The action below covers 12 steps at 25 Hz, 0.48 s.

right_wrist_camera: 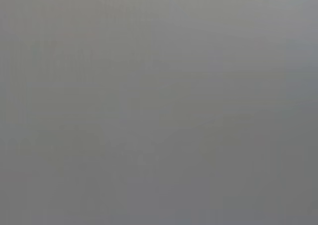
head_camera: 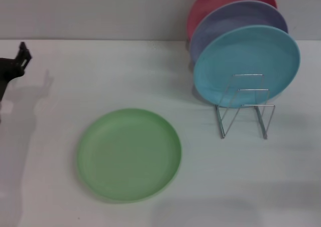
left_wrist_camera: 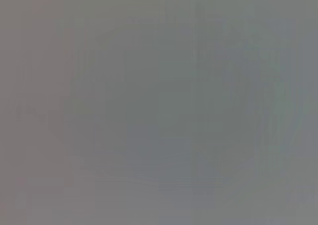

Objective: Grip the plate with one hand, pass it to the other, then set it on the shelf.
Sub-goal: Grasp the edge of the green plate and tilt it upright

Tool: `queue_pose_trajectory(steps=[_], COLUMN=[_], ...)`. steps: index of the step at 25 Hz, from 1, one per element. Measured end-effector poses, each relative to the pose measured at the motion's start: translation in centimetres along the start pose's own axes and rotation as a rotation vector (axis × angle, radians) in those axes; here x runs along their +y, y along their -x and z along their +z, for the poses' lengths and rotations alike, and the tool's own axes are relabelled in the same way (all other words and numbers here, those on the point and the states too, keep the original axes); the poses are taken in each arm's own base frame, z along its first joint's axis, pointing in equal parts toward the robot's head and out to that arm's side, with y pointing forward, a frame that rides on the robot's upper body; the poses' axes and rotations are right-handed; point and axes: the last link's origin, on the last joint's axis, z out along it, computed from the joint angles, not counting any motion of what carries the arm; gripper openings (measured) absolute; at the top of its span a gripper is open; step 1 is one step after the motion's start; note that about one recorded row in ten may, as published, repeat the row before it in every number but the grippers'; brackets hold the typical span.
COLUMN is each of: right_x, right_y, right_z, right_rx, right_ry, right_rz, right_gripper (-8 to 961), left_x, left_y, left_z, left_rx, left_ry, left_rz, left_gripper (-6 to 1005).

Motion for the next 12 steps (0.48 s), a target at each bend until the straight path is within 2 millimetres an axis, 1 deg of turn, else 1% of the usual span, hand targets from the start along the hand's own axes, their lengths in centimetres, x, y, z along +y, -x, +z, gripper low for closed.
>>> queue_pose_trajectory(steps=[3, 7, 9, 12], right_x=[-0.1, -0.2, -0.2, -0.2], right_y=[0.0, 0.1, 0.1, 0.2], right_z=[-0.1, -0.2, -0.3, -0.4], right_rx=[0.000, -0.002, -0.004, -0.004], right_ry=[-0.002, -0.004, -0.004, -0.003], right_rz=[-0.002, -0.004, -0.006, -0.007], right_gripper=[584, 584, 584, 584], left_x=[1.0, 2.3, 2.7, 3.3], left_y=[-0.7, -2.8, -3.7, -5.3], left_z=[1.1, 2.2, 2.3, 1.9], left_rx=[-0.090, -0.198, -0.247, -0.299], left_ry=[0.028, 0.082, 0.100, 0.134], left_rz=[-0.059, -0.085, -0.101, -0.111], left_gripper=[831, 830, 830, 830])
